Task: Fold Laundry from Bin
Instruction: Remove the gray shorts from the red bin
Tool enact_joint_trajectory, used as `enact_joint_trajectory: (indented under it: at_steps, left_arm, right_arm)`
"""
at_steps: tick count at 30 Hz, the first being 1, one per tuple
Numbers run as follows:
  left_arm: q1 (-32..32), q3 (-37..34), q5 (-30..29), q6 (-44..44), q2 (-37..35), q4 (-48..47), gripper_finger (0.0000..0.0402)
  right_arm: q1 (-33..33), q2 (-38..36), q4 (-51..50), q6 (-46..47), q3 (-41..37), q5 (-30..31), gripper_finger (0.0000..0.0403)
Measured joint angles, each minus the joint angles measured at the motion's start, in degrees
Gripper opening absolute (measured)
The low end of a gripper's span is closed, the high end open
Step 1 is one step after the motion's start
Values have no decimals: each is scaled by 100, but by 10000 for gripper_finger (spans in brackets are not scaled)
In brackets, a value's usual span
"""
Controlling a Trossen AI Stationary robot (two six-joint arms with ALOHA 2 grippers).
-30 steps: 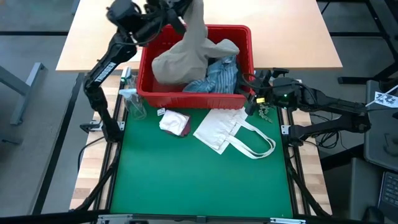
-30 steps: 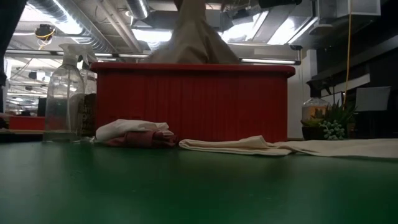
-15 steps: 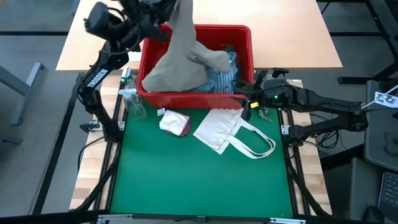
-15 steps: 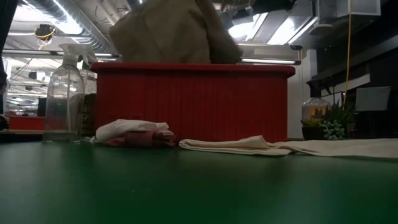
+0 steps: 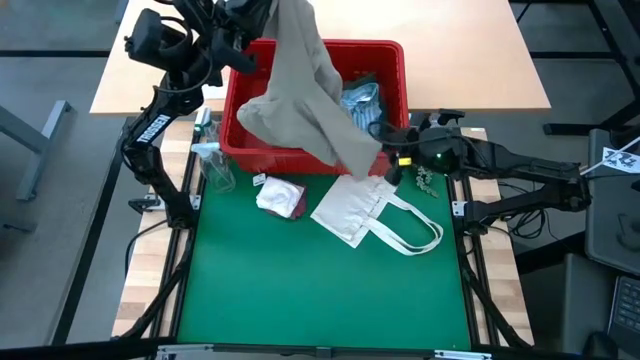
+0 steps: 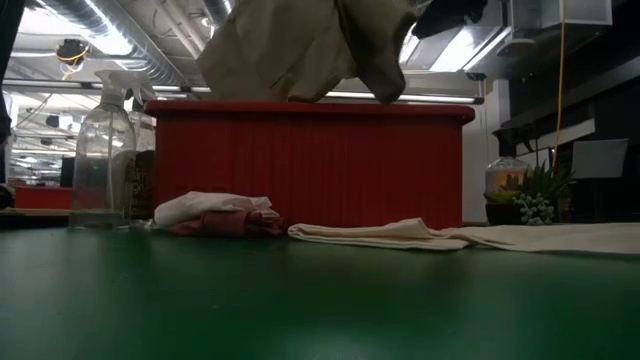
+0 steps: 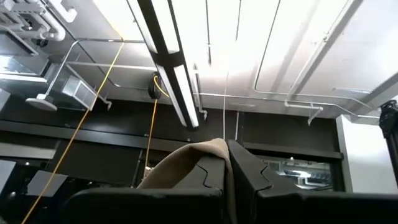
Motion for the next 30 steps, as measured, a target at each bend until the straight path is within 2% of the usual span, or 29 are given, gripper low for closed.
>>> enact_joint_trajectory:
  at_steps: [6,10,15,20,30]
  left_arm:
    - [0,-2,-2,1,2,-91,0]
    - [2,-2,-7,0,2,-162,0]
    - [2,-2,-7,2,2,-224,0]
    - [2,-2,-7,2,2,-352,0]
    - [4,-4,-11,2,4,-374,0]
  right_arm:
    - [0,0,-653,663,0,-1679,143]
    - [0,0,-767,880,0,-2288,143]
    - [0,0,-594,813,0,-2249,143]
    - [2,1,-244,222,0,-2055,143]
    - [9,357,20,-538,2,-2252,143]
